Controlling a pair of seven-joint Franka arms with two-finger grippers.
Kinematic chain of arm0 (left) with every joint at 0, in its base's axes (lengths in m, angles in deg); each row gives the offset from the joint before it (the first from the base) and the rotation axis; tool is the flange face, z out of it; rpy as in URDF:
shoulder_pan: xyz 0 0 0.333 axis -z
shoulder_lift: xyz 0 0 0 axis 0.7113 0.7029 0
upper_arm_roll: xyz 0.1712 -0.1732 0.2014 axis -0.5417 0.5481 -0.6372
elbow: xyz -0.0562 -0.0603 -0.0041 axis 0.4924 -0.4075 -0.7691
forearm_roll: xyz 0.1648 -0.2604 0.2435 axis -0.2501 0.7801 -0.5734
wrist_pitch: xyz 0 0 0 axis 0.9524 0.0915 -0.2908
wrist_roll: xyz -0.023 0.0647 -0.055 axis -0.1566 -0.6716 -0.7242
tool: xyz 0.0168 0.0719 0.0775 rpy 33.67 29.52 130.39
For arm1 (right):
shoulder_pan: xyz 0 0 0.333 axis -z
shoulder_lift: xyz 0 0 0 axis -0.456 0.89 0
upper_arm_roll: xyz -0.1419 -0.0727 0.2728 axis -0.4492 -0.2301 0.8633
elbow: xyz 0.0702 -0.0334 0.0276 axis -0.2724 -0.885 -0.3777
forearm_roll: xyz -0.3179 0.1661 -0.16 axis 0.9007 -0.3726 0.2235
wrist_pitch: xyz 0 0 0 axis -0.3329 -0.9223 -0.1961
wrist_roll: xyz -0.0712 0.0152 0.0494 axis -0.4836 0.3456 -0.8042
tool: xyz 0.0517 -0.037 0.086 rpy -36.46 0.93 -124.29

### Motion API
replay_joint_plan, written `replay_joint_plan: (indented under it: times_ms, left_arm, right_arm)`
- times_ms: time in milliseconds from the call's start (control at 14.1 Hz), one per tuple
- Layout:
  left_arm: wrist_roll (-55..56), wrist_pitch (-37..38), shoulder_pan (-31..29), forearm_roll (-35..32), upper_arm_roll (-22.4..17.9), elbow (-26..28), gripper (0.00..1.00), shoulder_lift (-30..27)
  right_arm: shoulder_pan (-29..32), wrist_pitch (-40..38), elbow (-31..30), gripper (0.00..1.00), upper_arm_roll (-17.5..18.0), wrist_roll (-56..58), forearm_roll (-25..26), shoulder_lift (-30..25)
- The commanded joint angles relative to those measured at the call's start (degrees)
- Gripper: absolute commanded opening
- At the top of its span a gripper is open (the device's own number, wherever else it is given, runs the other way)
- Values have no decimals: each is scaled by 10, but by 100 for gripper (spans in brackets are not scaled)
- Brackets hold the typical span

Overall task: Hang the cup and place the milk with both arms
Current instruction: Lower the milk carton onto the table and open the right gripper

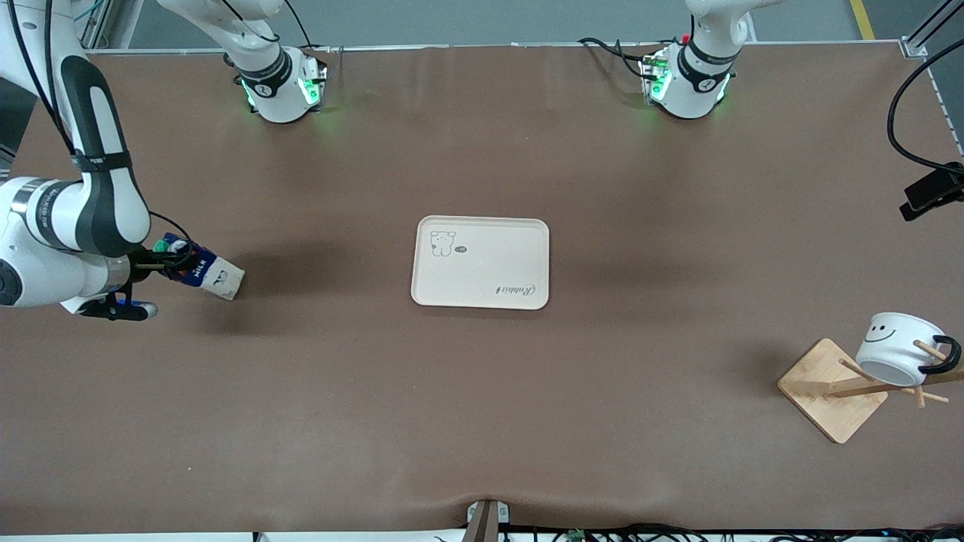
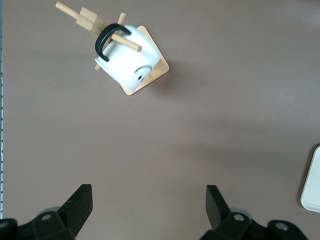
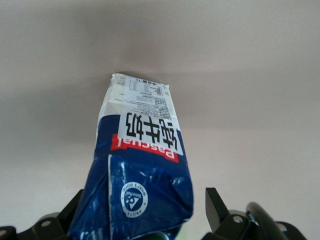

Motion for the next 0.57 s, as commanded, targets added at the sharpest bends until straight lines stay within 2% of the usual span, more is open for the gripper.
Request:
replay_joint_plan:
  times_ms: [0, 71, 285, 498]
  left_arm:
    - [-2, 4, 69, -4, -54, 31, 100, -33]
    - [-7, 23, 89, -4, -70, 32, 100, -37]
    - [-6, 30, 113, 0, -76, 55, 100, -57]
    - [-2, 30, 121, 14, -76, 69, 100, -70]
  right_arm:
    - [3, -61, 53, 100, 12, -1, -15, -7]
    - [3, -74, 70, 100, 13, -1, -32, -7]
    - [4, -99, 106, 100, 13, 0, -93, -8]
    - [-13, -145, 192, 100, 13, 6, -92, -8]
